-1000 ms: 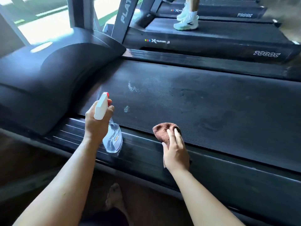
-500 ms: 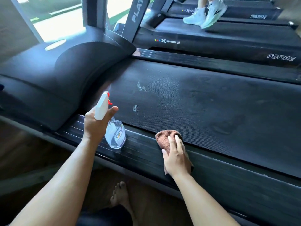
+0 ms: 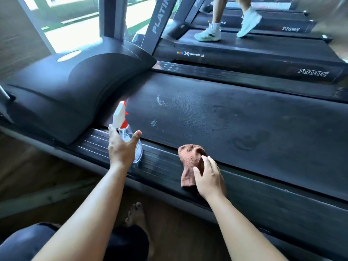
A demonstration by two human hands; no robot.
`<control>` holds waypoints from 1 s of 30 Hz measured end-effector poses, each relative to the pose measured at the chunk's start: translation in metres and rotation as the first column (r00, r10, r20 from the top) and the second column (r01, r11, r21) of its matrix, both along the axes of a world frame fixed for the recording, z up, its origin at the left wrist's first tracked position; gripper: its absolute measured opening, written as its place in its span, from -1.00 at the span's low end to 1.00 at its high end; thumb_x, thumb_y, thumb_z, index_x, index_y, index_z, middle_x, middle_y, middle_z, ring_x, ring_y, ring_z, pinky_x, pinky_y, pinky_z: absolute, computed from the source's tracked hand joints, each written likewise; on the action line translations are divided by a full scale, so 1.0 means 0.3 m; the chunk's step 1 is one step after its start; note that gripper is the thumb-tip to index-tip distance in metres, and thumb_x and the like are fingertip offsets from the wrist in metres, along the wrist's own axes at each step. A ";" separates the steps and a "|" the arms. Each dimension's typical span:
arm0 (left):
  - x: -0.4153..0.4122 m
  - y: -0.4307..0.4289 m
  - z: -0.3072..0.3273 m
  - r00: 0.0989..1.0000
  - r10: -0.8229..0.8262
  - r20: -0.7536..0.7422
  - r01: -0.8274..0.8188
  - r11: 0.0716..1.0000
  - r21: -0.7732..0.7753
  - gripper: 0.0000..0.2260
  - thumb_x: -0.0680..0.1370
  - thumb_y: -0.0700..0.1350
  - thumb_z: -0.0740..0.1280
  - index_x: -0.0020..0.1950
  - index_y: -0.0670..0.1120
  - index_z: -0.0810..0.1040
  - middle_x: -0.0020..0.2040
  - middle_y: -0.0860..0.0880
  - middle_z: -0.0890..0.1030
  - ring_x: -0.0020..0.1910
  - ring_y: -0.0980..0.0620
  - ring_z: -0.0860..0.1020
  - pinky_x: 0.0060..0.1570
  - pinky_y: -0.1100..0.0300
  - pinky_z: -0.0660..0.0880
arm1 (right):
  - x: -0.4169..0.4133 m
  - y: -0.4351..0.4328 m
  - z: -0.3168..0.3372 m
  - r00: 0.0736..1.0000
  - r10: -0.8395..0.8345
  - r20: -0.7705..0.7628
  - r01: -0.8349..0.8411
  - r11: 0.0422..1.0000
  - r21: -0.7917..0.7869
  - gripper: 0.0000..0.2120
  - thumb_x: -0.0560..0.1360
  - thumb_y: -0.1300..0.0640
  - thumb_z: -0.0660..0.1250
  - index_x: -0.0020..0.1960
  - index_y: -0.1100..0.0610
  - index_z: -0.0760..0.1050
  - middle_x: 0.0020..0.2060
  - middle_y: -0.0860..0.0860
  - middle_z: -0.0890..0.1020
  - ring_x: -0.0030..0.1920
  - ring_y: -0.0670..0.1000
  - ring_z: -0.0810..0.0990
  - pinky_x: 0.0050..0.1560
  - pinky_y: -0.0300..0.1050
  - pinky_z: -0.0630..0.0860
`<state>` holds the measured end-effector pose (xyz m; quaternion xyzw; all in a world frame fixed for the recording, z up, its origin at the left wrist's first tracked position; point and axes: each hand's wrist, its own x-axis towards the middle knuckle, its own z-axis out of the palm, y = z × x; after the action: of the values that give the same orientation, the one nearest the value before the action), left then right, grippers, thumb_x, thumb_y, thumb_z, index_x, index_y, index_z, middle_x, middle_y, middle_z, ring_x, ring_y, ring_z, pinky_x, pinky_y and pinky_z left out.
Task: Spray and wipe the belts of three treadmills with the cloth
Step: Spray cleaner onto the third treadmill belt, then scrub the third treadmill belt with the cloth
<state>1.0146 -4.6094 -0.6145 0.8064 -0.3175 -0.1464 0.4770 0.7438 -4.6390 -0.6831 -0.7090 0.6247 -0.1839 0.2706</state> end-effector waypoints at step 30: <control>-0.676 -0.225 -0.284 0.689 -0.655 0.311 0.383 0.693 0.611 -0.49 0.62 0.19 0.21 0.55 0.13 0.23 0.64 -0.12 0.00 0.58 -0.28 -0.04 0.51 -0.26 -0.06 | -0.328 -0.098 -0.087 0.982 -0.189 -0.012 0.184 0.967 -0.174 -0.61 0.55 0.05 0.33 0.35 0.15 0.49 0.34 0.11 0.50 0.37 0.14 0.42 0.40 0.04 0.33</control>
<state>0.8118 -4.6770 -0.6996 0.7794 -0.6046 -0.1399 0.0856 0.6454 -4.6684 -0.7092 -0.6704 0.6743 -0.2515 0.1810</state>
